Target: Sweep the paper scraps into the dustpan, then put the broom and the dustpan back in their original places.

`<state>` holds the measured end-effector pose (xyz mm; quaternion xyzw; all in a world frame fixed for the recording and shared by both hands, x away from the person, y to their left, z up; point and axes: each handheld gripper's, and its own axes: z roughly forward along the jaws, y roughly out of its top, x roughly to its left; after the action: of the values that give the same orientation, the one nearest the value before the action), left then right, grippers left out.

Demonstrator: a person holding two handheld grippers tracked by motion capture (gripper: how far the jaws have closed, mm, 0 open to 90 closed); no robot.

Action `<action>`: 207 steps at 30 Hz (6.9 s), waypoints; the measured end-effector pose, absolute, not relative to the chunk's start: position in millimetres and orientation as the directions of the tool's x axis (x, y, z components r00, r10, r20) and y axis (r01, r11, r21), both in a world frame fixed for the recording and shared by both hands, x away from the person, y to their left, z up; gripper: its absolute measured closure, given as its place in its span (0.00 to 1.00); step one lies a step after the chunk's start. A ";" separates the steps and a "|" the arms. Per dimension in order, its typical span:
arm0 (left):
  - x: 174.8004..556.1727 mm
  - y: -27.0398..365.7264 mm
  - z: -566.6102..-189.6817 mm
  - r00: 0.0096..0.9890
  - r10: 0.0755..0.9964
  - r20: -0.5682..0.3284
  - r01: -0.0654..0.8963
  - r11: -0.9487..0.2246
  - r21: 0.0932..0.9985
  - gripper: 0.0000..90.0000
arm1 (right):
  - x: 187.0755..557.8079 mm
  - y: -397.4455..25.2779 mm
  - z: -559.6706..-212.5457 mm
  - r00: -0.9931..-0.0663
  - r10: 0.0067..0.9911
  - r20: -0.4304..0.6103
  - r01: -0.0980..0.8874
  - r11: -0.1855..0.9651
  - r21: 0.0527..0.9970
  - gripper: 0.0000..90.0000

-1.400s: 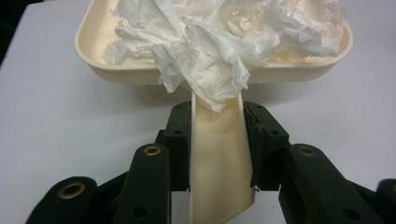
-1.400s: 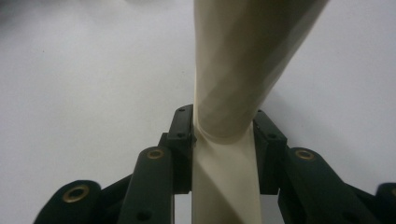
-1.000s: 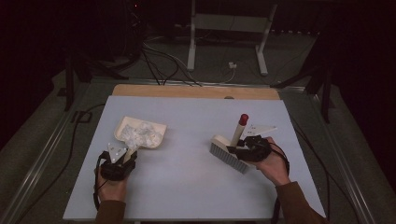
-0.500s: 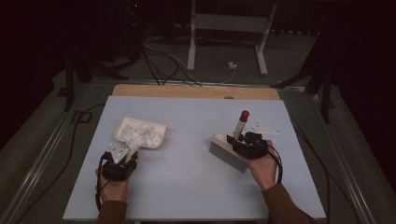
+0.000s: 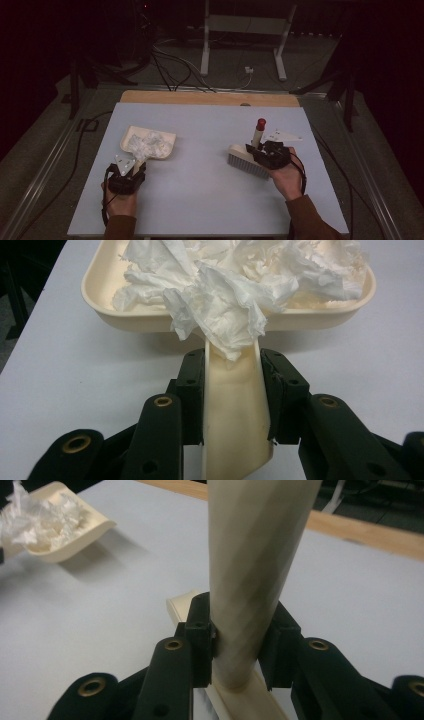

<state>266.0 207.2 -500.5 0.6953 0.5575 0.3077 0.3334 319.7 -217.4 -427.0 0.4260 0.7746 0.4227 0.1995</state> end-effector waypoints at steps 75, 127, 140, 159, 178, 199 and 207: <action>247.1 207.7 -494.3 0.143 0.989 0.049 0.553 -0.121 0.825 0.74 | 324.0 -301.8 -431.6 -0.715 0.679 0.167 0.565 0.421 0.709 0.76; 257.0 194.6 -505.4 0.120 0.991 0.054 0.586 -0.114 0.802 0.74 | 377.0 -277.2 -495.4 -0.463 0.880 0.103 0.789 0.357 0.500 0.69; 267.6 186.3 -514.7 0.093 0.993 0.076 0.606 -0.117 0.787 0.74 | 374.4 -270.0 -500.6 -0.389 0.920 0.048 0.815 0.319 0.483 0.69; 280.0 182.8 -523.4 0.078 0.994 0.071 0.633 -0.105 0.767 0.74 | 371.2 -275.9 -498.7 -0.276 0.960 0.049 0.829 0.212 0.517 0.63; 276.4 191.2 -520.6 0.058 0.998 -0.034 0.620 -0.010 0.785 0.50 | 353.1 -275.4 -483.7 -0.315 0.941 0.126 0.721 0.152 0.676 0.27; 258.1 208.1 -471.3 0.238 0.962 -0.136 0.410 0.027 0.912 0.12 | 316.6 -260.3 -472.1 -0.447 0.888 0.110 0.475 0.132 0.870 0.15; 256.8 201.2 -466.3 0.294 0.950 -0.108 0.397 -0.018 0.918 0.00 | 302.8 -251.9 -473.9 -0.519 0.850 0.094 0.381 0.132 0.915 0.10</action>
<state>256.8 201.2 -466.3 0.6508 0.5173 0.2925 0.4726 302.8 -251.9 -473.9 0.4304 0.7145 0.4989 0.2351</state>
